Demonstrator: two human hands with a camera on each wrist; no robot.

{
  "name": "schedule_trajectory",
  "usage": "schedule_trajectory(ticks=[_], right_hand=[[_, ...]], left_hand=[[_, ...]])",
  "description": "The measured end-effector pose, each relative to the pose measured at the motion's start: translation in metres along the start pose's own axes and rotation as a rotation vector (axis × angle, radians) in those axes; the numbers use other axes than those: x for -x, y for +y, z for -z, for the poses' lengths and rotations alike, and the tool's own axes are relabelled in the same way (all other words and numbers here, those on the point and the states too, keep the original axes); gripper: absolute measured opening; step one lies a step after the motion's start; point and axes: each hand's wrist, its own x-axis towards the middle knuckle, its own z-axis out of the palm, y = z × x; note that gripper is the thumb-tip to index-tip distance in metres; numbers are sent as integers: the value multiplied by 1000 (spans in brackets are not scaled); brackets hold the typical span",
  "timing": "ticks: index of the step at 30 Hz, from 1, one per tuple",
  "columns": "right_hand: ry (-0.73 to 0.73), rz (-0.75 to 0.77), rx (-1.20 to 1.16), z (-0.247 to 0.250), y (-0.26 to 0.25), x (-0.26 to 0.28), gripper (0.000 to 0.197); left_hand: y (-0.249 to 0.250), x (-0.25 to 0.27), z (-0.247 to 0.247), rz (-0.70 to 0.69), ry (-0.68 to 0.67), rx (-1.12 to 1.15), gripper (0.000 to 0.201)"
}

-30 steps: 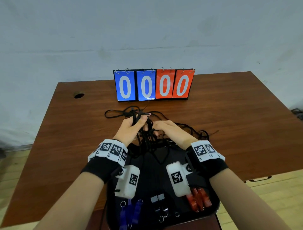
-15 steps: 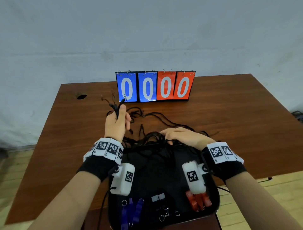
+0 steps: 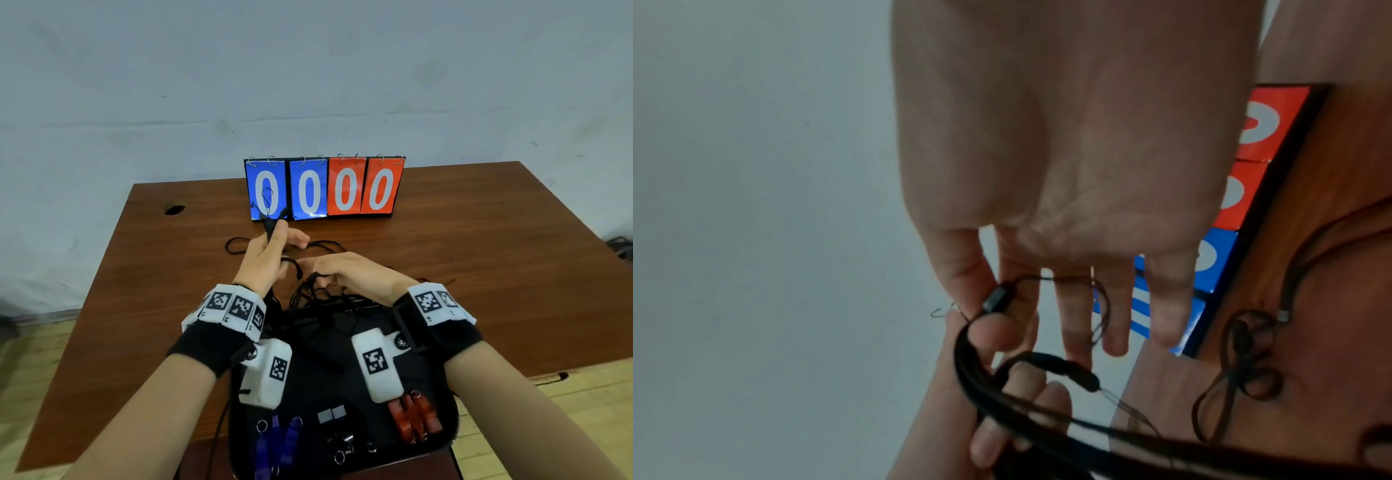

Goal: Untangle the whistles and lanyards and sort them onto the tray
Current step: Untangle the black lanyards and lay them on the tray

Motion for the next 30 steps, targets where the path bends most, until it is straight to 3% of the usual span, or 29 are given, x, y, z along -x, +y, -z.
schedule_trajectory(ticks=[3, 6, 10, 13, 17, 20, 24, 30], right_hand=[[-19, 51, -13, -2, -5, -5, 34], [-103, 117, -214, 2, -7, -6, 34], [-101, 220, -403, 9, -4, -10, 25], [-22, 241, -494, 12, 1, -10, 37], [171, 199, -404, 17, 6, -5, 34], [238, 156, -349, 24, 7, 3, 32], [204, 116, -150, 32, 3, 9, 24], [113, 138, -26, 25, -16, 4, 7]], left_hand=[[-4, 2, -1, 1, -29, -116, 41], [-9, 2, 1, 19, -90, -260, 39], [-15, 1, 1, 94, -71, -333, 59], [-16, 0, 2, 129, -31, -292, 63], [-15, -5, 5, 223, 25, -65, 55], [-14, -5, 7, 185, 32, -24, 54], [-15, -6, 9, 127, 81, 38, 44], [-14, -8, -12, 97, -92, 186, 29]])
